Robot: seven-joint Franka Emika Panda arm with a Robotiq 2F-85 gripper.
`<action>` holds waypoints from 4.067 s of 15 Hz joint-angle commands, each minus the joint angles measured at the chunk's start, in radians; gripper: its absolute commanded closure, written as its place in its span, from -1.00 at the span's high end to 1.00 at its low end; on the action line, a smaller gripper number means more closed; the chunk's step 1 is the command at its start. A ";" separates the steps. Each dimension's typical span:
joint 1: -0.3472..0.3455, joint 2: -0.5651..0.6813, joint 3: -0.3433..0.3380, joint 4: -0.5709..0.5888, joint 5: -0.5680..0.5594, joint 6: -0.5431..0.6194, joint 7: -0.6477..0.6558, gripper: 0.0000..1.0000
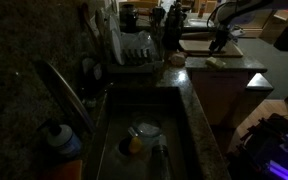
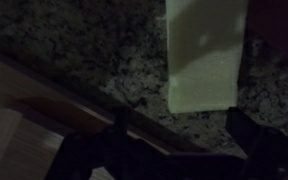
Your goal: Close the water faucet, move the orange pack to the left, scrub the countertop with the yellow sponge
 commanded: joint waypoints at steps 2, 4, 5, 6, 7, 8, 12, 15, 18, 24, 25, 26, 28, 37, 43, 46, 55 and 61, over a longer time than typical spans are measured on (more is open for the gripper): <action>-0.023 -0.057 0.048 -0.040 0.039 -0.103 -0.081 1.00; -0.016 -0.070 0.052 -0.056 0.036 -0.164 -0.106 1.00; -0.009 -0.075 0.046 -0.062 0.026 -0.187 -0.102 1.00; -0.004 -0.081 0.041 -0.072 0.017 -0.205 -0.101 1.00; -0.001 -0.085 0.037 -0.078 0.013 -0.221 -0.098 1.00; 0.006 -0.088 0.028 -0.088 -0.002 -0.226 -0.091 1.00; 0.039 -0.110 -0.005 -0.152 -0.106 -0.191 -0.072 1.00; 0.028 -0.061 0.005 -0.084 -0.106 -0.215 -0.068 1.00; 0.029 -0.058 0.005 -0.080 -0.105 -0.215 -0.068 1.00; 0.032 0.058 0.014 -0.013 -0.102 -0.093 -0.066 1.00; 0.032 0.075 0.017 -0.004 -0.101 -0.076 -0.064 1.00; 0.030 0.036 0.015 -0.040 -0.100 -0.104 -0.066 1.00; 0.035 0.046 0.016 -0.023 -0.104 -0.102 -0.058 1.00; 0.029 0.051 0.002 -0.001 -0.111 -0.095 -0.044 -0.28; 0.030 0.055 0.000 0.008 -0.113 -0.096 -0.036 -0.84; 0.031 0.055 0.000 0.010 -0.114 -0.095 -0.033 -0.88; 0.037 0.058 -0.007 0.014 -0.122 -0.089 -0.017 -0.89; 0.024 0.051 -0.068 -0.002 -0.151 -0.071 0.093 -0.89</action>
